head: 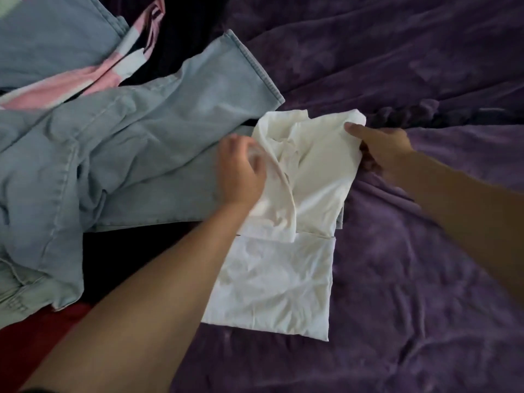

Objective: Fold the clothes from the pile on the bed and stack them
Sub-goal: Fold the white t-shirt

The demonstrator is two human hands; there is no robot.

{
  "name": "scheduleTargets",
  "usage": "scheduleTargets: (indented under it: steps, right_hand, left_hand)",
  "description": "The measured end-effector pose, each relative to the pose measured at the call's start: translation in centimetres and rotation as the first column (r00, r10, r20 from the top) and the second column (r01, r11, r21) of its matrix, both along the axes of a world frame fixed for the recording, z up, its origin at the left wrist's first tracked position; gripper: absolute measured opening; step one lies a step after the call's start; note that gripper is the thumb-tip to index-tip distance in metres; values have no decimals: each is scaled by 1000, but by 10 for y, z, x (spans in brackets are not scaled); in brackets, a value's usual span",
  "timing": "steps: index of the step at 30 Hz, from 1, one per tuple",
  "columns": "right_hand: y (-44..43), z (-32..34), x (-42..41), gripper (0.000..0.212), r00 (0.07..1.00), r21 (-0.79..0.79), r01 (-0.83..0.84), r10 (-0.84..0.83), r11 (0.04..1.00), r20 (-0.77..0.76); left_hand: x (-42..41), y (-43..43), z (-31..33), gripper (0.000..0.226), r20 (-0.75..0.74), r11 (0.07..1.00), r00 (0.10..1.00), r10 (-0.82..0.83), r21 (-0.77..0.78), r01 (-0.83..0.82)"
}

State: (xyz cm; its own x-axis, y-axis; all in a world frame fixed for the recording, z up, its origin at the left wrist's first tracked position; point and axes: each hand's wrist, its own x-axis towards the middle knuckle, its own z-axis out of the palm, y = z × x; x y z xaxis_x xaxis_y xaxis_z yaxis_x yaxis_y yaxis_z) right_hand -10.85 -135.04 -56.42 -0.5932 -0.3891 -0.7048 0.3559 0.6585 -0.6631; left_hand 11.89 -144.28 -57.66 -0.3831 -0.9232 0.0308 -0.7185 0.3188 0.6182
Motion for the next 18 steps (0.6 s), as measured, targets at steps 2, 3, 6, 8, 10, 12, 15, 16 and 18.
scheduleTargets:
  steps: [2, 3, 6, 8, 10, 12, 15, 16, 18]
  right_hand:
    - [-6, -4, -2, 61, 997, 23, -46, 44, 999, 70]
    - [-8, -5, -2, 60, 994, 35, -53, 50, 998, 94]
    - [-13, 6, -2, 28, 997, 3, -65, 64, 998, 36]
    - [-14, 20, 0, 19, 995, -55, -87, 84, 995, -51]
    - [-10, 34, 5, 20, 989, -98, -126, 118, 987, -86]
    - [-2, 48, 14, 21, 979, -144, -185, 169, 972, -118]
    - [22, 71, 40, 19, 900, -220, -364, 280, 905, -335]
    - [34, 78, 51, 21, 833, -189, -444, 325, 876, -449]
    - [62, 85, 76, 22, 658, -74, -591, 427, 803, -620]
  left_hand:
    - [-20, -34, 3, 51, -96, 957, 982, 164, 255, -135]
    - [-31, -47, 8, 67, -72, 883, 980, 186, 450, -134]
    - [-52, -58, 26, 90, 97, 769, 995, 26, 634, -82]
    - [-50, -55, 41, 77, 102, 786, 995, 6, 615, -68]
    - [-39, -46, 56, 40, 32, 797, 999, 1, 604, -20]
    - [-21, -33, 73, 18, -8, 847, 1000, -9, 532, 12]
    - [16, -4, 94, 26, -36, 951, 996, -80, 298, 87]
    - [30, 8, 98, 24, -20, 966, 992, -125, 225, 126]
    - [63, 32, 97, 19, 51, 968, 973, -227, 119, 220]
